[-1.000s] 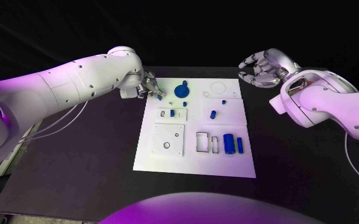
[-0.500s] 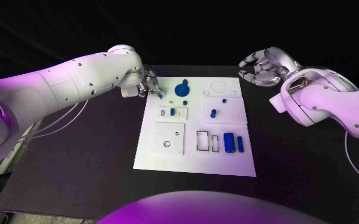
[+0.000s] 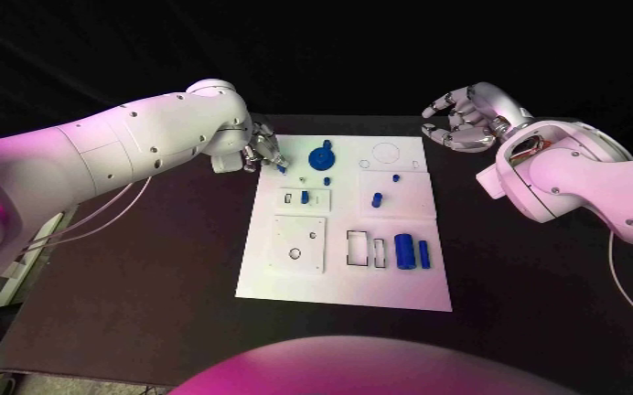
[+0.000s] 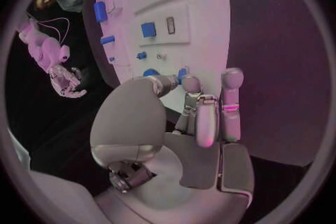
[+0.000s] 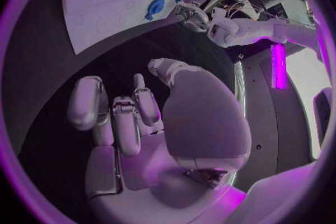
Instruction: Assemble the parts on the task board
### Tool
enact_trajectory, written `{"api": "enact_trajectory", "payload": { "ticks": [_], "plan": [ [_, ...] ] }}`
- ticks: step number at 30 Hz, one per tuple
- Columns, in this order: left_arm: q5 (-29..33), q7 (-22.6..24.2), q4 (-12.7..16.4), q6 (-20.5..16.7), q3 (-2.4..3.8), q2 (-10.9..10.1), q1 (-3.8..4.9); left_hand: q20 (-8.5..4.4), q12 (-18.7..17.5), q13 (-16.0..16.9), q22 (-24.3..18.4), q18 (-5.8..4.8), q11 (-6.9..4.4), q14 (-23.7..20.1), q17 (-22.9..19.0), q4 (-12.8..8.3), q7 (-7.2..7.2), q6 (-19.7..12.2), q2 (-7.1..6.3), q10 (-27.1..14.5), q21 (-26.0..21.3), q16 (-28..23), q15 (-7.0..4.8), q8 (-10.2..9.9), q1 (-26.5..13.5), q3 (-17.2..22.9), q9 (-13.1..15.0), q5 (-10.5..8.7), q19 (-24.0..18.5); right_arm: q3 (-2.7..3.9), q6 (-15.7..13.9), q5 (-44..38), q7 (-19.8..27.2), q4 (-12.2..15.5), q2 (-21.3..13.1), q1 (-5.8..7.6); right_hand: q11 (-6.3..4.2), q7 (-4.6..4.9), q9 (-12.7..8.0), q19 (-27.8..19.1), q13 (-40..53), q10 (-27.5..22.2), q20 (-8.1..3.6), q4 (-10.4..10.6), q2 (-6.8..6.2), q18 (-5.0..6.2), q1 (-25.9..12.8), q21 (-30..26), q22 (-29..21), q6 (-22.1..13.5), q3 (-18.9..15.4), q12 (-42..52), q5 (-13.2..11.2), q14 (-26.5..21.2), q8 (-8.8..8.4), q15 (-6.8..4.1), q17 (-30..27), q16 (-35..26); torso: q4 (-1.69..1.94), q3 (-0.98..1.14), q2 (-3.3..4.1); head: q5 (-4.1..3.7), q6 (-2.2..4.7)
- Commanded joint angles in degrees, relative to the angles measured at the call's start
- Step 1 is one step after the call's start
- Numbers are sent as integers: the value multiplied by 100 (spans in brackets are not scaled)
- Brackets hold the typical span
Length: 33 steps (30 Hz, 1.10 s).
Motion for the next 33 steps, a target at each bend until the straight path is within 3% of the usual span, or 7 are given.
{"api": "enact_trajectory", "payload": {
  "ticks": [1, 4, 10, 17, 24, 33],
  "plan": [
    [105, 169, 230, -290, 9, -127, 2, -23, 43, 28, 16, 16, 3, 449, 1015, -773, -37, 45, 19, 73, 43, 35, -14, 36, -20, 786, 232, 37, 41, 0, 66, -56, -7, 0, 1, -2, -6, 6, 8, -24, 0, -39, -2, -19, 3, 70, -79, -24, 48, -19, 34, -18, 24, 509, 45, -36, 1252, -20, 18, 2, -5, 10, -2],
    [117, 194, 401, -383, 11, -240, 2, -25, 54, 38, 27, 15, -1, 451, 1018, -795, -40, 60, 12, 93, 52, 36, -17, 40, -34, 805, 227, 35, 48, 0, 74, -56, -9, -1, 0, -2, -6, 6, 8, -24, 0, -39, -2, -19, 3, 70, -79, -24, 48, -19, 34, -18, 24, 509, 45, -36, 1252, -20, 13, -1, -6, 22, -6],
    [25, 297, 1023, -732, 12, -610, -13, -34, 79, 62, 64, 12, -13, 454, 1016, -868, -56, 120, -28, 163, 79, 35, -29, 48, -96, 874, 206, 63, 70, 0, 112, -56, -19, -12, -5, -2, -6, 6, 10, -26, 5, -35, -2, -17, 1, 71, -86, -29, 46, -17, 32, -15, 25, 508, 47, -37, 1248, -22, 8, -7, -3, 25, -5],
    [-162, 525, 1763, -1127, 12, -1012, -159, -55, 121, 125, 132, 3, -49, 467, 1035, -951, -81, 232, -85, 304, 139, 39, -59, 29, -173, 975, 151, 66, 127, -2, 142, -56, -23, -23, -5, -5, -11, 0, 14, -29, 5, -35, -3, -42, -19, 72, -80, -37, 44, -16, 34, -14, 26, 508, 53, -39, 1248, -22, 14, -12, -2, 38, -22],
    [-178, 532, 2073, -1132, 6, -1187, -241, -69, 128, 136, 155, 0, -63, 466, 1020, -980, -88, 272, -108, 347, 158, 33, -74, 22, -203, 1014, 130, 93, 148, -5, 163, -56, -29, -36, 1, -19, -11, 0, 14, -29, 5, -35, -3, -42, -19, 72, -80, -37, 44, -16, 34, -14, 26, 508, 53, -39, 1248, -22, 8, -17, 1, 55, -36],
    [-171, 429, 2130, -1011, -8, -1199, -372, -79, 123, 134, 163, -1, -69, 466, 1016, -998, -97, 298, -128, 370, 157, 31, -81, 15, -240, 1045, 114, 139, 152, -7, 168, -57, -28, -35, 3, -34, -11, 0, 14, -29, 5, -35, -3, -42, -19, 72, -80, -37, 44, -16, 34, -14, 26, 508, 53, -39, 1248, -22, -1, -10, 12, 68, -46]
  ]
}}
